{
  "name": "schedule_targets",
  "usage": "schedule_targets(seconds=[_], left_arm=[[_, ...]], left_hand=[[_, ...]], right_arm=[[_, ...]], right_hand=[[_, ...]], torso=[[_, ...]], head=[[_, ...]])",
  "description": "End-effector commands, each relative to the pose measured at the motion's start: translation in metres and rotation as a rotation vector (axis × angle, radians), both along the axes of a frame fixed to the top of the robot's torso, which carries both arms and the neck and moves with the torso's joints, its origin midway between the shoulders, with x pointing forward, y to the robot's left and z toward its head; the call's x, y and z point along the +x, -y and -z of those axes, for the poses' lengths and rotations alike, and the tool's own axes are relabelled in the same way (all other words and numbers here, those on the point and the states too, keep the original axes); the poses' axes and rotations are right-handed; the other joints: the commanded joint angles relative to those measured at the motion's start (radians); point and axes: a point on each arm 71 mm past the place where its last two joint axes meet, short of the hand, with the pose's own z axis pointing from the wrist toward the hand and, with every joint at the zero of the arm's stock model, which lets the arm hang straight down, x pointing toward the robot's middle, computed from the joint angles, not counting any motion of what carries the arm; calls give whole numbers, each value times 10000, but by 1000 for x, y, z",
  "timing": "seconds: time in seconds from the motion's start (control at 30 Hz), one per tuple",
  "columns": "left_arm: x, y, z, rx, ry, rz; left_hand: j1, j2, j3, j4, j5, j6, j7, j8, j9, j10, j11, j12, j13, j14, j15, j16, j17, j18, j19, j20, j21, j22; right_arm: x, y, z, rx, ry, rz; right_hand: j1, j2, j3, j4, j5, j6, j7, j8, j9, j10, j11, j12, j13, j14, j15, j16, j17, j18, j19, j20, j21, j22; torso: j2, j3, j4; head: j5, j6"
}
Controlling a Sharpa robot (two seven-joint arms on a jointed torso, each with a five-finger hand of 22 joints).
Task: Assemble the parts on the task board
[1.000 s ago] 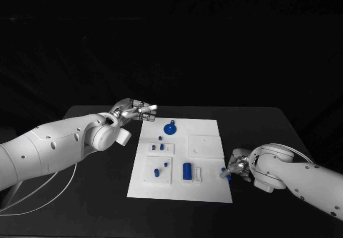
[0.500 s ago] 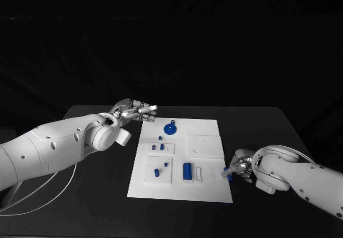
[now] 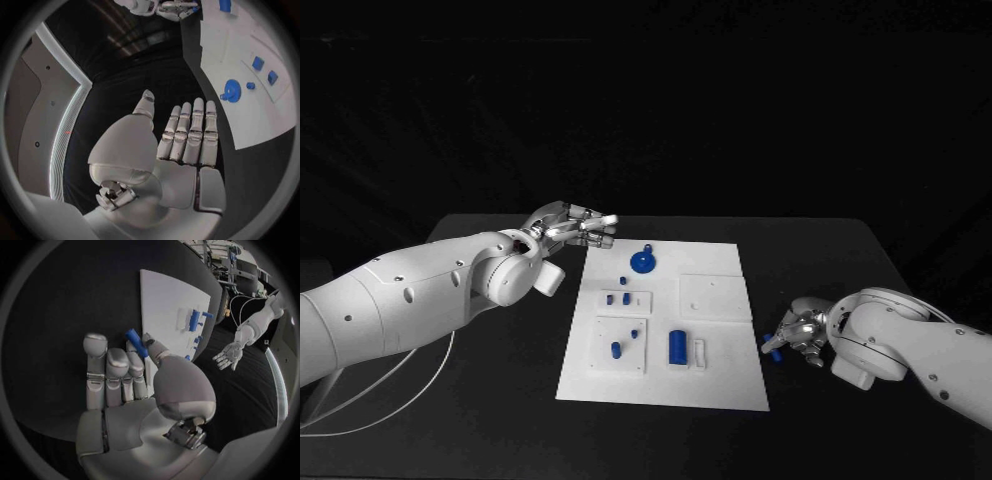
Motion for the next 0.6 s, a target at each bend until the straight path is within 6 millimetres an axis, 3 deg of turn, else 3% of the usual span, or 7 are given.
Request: schedule_targets(seconds=[0.03,0.6], left_arm=[[-1,2,0,-30,-23,117],[-1,6,0,-60,-26,189]], left_hand=[[-49,84,-2,45,-12,83,21,0,-1,-71,17,-5,15,-19,21,-20,8,95,9,-29,43,-4],[-58,87,-5,60,-12,86,17,1,0,-72,16,-5,14,-19,19,-22,8,94,10,-30,41,-4]], right_arm=[[-2,-9,-3,332,-5,-190],[-12,-72,-21,1524,743,-372]], right_hand=[[-5,31,-76,6,52,60,10,26,22,55,-63,19,-14,9,-25,12,-19,20,470,-10,18,-11],[-10,65,-133,37,56,115,-16,26,8,70,-92,8,-10,12,-44,7,-38,6,478,-32,61,-5]], torso=[[5,5,-2],[11,5,-7]], head=[[26,-12],[49,-19]])
